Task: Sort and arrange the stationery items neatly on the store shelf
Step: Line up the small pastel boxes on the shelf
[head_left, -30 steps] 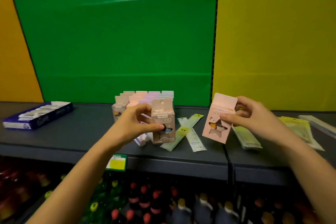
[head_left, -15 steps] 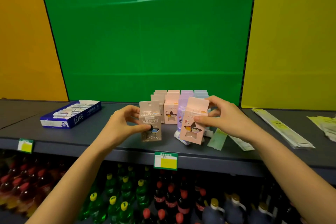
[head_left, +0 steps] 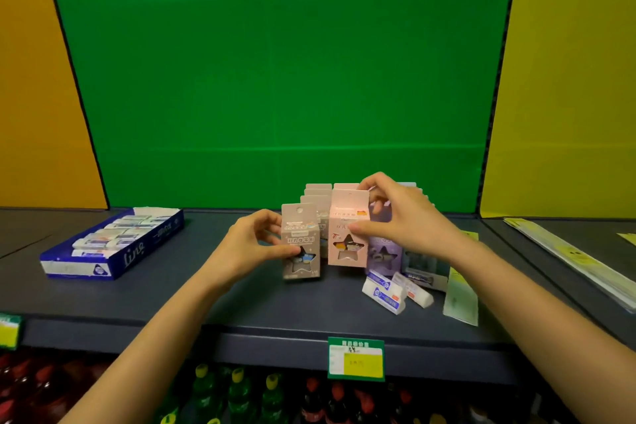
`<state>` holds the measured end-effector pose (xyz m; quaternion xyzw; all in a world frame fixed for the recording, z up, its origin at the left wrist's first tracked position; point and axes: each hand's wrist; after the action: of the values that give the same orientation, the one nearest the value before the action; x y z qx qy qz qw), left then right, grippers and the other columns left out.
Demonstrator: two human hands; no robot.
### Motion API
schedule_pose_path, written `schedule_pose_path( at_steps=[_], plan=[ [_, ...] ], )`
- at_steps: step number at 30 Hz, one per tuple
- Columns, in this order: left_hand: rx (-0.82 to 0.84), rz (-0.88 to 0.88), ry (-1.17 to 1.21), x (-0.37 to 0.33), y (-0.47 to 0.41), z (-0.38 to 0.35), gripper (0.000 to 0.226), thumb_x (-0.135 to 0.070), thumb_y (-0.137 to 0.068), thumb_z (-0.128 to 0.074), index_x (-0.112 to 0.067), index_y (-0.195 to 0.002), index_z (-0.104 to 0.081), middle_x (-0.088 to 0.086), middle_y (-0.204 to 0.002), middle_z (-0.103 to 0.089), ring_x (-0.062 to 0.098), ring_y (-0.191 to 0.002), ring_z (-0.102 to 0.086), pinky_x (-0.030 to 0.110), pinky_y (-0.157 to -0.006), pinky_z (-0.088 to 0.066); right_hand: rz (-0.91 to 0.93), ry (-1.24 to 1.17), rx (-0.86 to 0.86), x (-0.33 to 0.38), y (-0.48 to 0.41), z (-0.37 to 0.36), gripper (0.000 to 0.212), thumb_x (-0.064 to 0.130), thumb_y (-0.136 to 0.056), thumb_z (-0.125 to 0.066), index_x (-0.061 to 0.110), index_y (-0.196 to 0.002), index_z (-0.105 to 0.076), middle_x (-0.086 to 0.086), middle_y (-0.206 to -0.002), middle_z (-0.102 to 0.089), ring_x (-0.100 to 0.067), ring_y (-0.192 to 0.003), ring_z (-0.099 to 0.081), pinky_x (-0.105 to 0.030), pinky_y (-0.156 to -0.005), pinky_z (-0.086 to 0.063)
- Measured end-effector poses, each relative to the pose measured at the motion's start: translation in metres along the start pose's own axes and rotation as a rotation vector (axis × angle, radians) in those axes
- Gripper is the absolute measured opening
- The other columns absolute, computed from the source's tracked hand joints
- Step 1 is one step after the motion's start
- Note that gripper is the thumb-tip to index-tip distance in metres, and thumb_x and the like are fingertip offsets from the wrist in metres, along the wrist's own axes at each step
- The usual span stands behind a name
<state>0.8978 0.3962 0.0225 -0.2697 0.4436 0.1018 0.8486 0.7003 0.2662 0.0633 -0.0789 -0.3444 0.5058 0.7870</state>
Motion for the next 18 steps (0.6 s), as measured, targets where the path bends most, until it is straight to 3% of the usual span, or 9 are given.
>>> schedule_pose_path(
  at_steps=[4, 7, 13, 18],
  plan=[
    [0.019, -0.016, -0.017, 0.007, -0.009, 0.001, 0.032, -0.012, -0.068, -0.078, -0.017, -0.093, -0.059, -0.002, -0.089, -0.065, 0.013, -0.079, -0.061, 0.01, -0.066, -0.05, -0.013, 0.135, -0.042, -0.003, -0.008, -0.013, 0.047, 0.039, -0.073, -0.072, 0.022, -0.111, -0.05, 0.007, -0.099, -0.058, -0.015, -0.093, -0.048, -0.029, -0.078, -0.034],
    [0.035, -0.047, -0.036, 0.011, -0.013, -0.002, 0.031, -0.013, -0.069, -0.077, -0.021, -0.09, -0.056, -0.006, -0.085, -0.062, 0.008, -0.077, -0.059, 0.0, -0.062, -0.044, -0.061, 0.225, -0.074, -0.003, -0.008, -0.021, 0.049, 0.043, -0.071, -0.072, 0.023, -0.11, -0.05, 0.009, -0.094, -0.056, -0.017, -0.096, -0.045, -0.03, -0.079, -0.029],
    [0.03, -0.104, -0.063, 0.022, -0.016, -0.009, 0.036, -0.016, -0.069, -0.078, -0.013, -0.098, -0.057, -0.006, -0.087, -0.061, 0.009, -0.076, -0.059, 0.003, -0.065, -0.046, -0.11, 0.424, -0.12, -0.001, -0.001, -0.03, 0.045, 0.049, -0.074, -0.066, 0.028, -0.11, -0.052, 0.007, -0.112, -0.058, -0.015, -0.108, -0.04, -0.026, -0.073, -0.014],
    [-0.012, -0.132, -0.047, 0.024, -0.018, -0.013, 0.038, -0.01, -0.07, -0.076, -0.014, -0.099, -0.053, -0.013, -0.085, -0.057, 0.005, -0.075, -0.058, 0.004, -0.064, -0.047, -0.102, 0.517, -0.137, 0.003, -0.002, -0.03, 0.049, 0.048, -0.079, -0.061, 0.028, -0.122, -0.05, 0.006, -0.125, -0.055, -0.017, -0.115, -0.039, -0.029, -0.082, -0.02]
  ],
)
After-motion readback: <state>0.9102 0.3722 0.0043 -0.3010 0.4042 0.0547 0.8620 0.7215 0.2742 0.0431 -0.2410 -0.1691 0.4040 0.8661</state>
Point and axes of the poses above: each hand's wrist, its own y-axis away from the middle knuckle, its own z-axis out of the back of the hand, x = y × z
